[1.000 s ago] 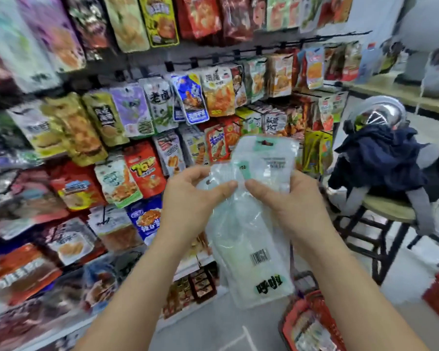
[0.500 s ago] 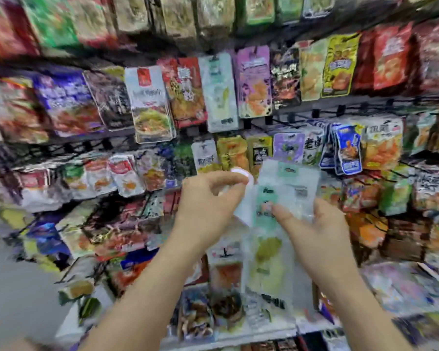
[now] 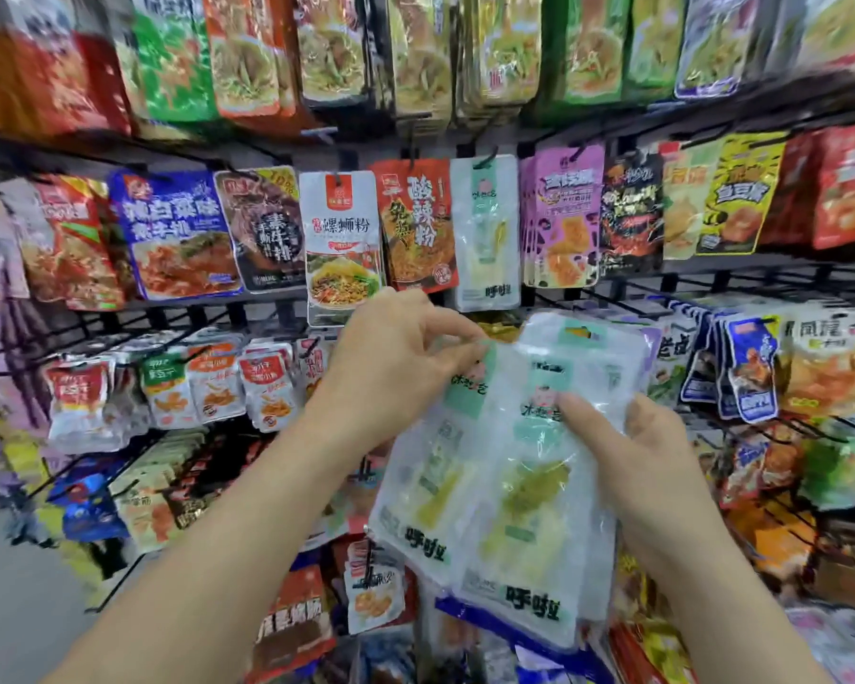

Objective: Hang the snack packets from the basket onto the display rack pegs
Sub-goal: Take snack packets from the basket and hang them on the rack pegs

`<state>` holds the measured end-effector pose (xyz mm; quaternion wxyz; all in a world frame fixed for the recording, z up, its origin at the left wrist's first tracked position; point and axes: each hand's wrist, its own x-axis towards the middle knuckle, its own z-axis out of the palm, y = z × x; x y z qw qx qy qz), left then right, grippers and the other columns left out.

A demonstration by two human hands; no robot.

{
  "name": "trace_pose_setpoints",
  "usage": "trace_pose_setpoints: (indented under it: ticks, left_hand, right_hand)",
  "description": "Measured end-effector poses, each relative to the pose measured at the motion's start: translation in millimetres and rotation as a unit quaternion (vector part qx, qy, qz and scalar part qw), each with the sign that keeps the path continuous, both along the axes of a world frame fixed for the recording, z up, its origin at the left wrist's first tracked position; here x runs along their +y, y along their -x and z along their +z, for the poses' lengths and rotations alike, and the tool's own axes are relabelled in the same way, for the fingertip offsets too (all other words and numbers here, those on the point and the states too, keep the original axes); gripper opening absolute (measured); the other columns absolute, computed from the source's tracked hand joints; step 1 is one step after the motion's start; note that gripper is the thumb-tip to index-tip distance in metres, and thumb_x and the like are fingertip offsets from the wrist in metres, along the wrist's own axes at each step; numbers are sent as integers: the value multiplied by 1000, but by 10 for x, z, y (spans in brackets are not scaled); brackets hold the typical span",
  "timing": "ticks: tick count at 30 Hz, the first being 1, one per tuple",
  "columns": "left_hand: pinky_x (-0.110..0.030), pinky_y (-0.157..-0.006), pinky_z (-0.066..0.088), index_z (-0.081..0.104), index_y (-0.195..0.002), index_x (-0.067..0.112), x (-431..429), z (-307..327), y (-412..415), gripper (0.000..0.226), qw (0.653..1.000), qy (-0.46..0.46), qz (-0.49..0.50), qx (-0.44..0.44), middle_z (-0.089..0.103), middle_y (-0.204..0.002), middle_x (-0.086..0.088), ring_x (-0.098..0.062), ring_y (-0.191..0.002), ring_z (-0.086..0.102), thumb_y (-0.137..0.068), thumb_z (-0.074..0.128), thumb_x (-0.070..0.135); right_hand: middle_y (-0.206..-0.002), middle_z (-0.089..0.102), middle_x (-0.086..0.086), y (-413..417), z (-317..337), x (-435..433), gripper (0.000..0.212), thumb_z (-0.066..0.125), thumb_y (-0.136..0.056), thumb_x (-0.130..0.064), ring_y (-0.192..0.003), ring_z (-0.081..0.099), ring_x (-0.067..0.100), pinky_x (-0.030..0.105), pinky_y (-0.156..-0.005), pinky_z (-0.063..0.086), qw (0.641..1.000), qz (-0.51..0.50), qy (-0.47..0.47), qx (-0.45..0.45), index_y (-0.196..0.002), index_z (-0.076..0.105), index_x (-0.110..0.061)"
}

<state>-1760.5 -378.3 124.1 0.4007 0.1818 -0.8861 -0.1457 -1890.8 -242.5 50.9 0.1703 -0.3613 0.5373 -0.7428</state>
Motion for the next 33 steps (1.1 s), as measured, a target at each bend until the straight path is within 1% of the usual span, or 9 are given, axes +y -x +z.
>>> trace_pose_setpoints:
  ticks: [3,8,12,14,17,20,23,28,33]
  left_hand:
    - [-29,-81,38,73,-68,41,-210,206,149,12,1000,13,12,-20,49,-88,16,-15,-95,46,-71,81,35]
    - [-20,-65,51,77,-73,27,-410,596,423,5,993,-86,-51,-59,73,-70,10,0,-65,63,-76,79,23]
    - [-16,-61,42,73,-76,21,-662,885,804,14,991,-92,-40,87,67,-67,9,0,-62,53,-88,68,16]
    - [-19,-62,41,72,-80,18,-783,1000,1063,13,989,-58,-4,133,65,-71,6,-1,-62,52,-91,65,15]
    - [-21,-65,45,70,-76,29,-928,1084,1417,13,983,11,52,174,64,-67,19,4,-62,55,-86,71,20]
    - [-15,-67,45,76,-84,22,-1018,1103,1635,3,974,37,87,206,67,-73,15,3,-66,57,-84,73,23]
    - [-1,-69,39,76,-98,10,-1064,1059,1718,15,969,62,99,217,71,-87,5,5,-76,58,-89,68,18]
    - [1,-70,38,74,-104,8,-1131,1051,1714,19,970,78,99,210,66,-90,8,-4,-83,59,-92,64,19]
    - [-1,-66,38,75,-99,12,-1278,986,1735,16,974,70,96,194,69,-86,8,6,-76,57,-93,62,17]
  right_hand:
    - [-83,77,0,224,166,-28,8,64,-88,-16,-70,73,13,23,-53,55,1000,3,12,21,-87,72,-13]
    - [-83,77,4,781,425,-95,6,67,-84,-14,-70,74,21,39,-60,59,999,9,12,47,-87,71,-12]
    - [-77,76,9,1244,638,-53,54,90,-47,-45,-58,71,20,27,-44,53,997,57,51,28,-83,74,-8]
    - [-73,75,9,1450,740,-71,64,93,-32,-52,-53,70,19,26,-41,52,994,73,72,33,-77,76,-11]
    - [-77,75,13,1650,853,-207,76,92,-16,-59,-57,71,22,27,-45,54,989,120,73,52,-76,79,-15]
    - [-86,76,15,1750,899,-430,76,93,-22,-59,-67,74,26,30,-51,56,978,191,39,75,-84,79,-15]
    - [-91,76,13,1752,939,-640,65,92,-39,-55,-74,74,28,33,-56,59,971,225,25,78,-89,78,-16]
    - [-89,77,11,1762,986,-933,18,80,-70,-21,-74,73,26,39,-65,59,973,214,30,79,-87,77,-21]
    - [-92,77,9,1750,1025,-1129,19,67,-74,-20,-79,74,27,41,-69,61,975,202,34,84,-89,76,-14]
